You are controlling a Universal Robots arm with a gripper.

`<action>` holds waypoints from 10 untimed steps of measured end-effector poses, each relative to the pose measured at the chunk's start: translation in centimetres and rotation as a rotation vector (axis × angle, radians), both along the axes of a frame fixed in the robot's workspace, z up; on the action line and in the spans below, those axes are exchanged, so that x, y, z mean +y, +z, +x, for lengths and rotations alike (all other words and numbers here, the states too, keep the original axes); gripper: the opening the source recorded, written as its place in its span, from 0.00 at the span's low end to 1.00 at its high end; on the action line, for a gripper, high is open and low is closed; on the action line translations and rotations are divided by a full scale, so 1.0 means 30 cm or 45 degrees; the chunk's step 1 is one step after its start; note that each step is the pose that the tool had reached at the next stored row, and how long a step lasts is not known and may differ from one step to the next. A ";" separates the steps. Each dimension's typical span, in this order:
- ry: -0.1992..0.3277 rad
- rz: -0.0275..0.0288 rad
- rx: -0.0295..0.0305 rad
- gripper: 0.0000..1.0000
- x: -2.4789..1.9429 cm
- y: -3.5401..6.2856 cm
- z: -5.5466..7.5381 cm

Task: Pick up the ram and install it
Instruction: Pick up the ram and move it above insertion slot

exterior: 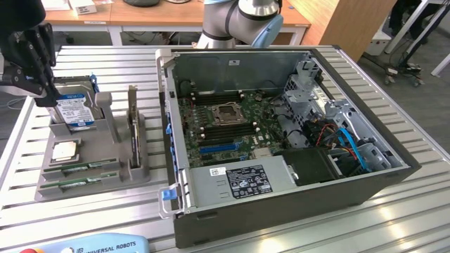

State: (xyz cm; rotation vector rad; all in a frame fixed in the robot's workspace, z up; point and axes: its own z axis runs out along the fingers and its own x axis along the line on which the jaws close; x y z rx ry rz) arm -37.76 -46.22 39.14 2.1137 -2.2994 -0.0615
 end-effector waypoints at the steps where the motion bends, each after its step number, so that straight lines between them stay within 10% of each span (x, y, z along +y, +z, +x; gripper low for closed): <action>1: 0.000 0.0000 0.0000 0.23 0.000 0.000 0.000; 10: 0.028 0.0005 0.0001 0.36 0.000 -0.007 0.000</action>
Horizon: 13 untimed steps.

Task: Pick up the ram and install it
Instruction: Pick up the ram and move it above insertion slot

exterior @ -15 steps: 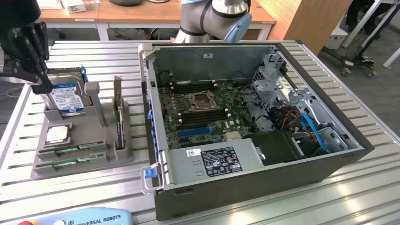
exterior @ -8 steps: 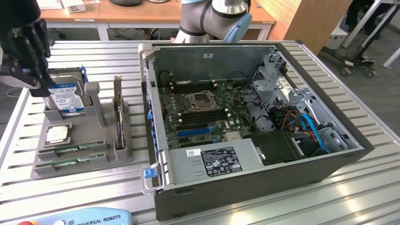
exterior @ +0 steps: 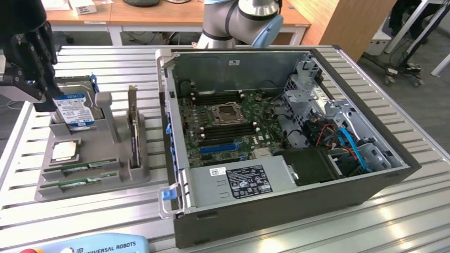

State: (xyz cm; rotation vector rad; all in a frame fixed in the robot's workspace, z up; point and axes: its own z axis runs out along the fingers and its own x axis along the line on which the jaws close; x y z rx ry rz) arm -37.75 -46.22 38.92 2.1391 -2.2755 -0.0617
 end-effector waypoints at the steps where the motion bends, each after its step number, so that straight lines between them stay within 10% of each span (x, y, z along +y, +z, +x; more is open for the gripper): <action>1: 0.032 0.0000 -0.0001 0.36 0.000 -0.002 0.000; 13: 0.039 0.0000 0.0000 0.36 0.000 -0.040 0.000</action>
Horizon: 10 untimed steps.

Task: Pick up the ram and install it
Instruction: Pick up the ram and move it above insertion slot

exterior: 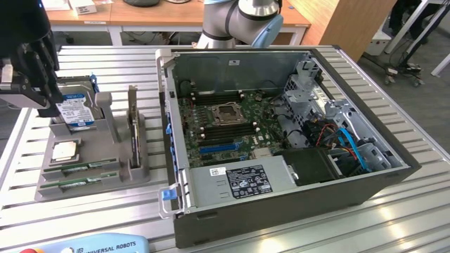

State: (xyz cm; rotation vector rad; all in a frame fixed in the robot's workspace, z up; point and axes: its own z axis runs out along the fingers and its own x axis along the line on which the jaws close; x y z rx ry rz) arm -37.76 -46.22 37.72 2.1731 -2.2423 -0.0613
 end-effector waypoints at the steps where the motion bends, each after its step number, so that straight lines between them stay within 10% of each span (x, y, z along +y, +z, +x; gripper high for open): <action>1: 0.000 0.0000 0.0000 0.36 0.000 -0.001 0.000; 10: 0.001 0.0000 0.0000 0.36 0.000 -0.010 0.000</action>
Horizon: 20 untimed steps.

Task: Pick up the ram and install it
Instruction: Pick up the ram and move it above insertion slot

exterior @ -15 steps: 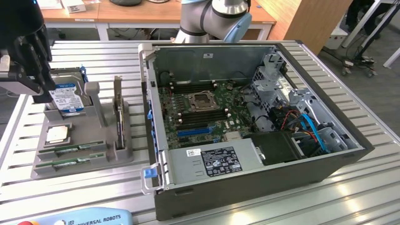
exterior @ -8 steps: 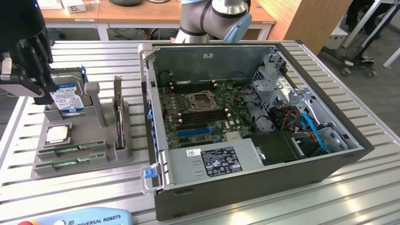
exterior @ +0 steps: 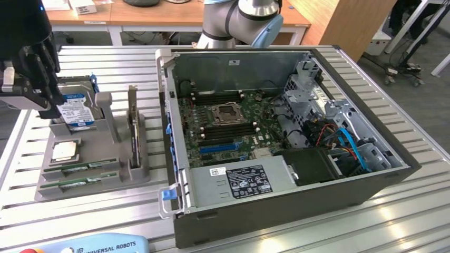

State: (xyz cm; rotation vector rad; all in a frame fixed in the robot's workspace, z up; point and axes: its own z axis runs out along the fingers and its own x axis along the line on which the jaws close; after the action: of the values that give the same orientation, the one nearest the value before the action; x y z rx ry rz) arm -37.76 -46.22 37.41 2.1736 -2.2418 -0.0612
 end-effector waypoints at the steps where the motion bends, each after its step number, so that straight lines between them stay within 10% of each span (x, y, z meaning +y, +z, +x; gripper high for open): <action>1: 0.000 0.0000 0.0000 0.36 0.000 -0.001 0.000; 20: 0.000 0.0000 0.0000 0.36 0.000 -0.017 0.000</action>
State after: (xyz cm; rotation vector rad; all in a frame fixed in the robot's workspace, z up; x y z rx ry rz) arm -37.76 -46.22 36.90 2.1737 -2.2417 -0.0612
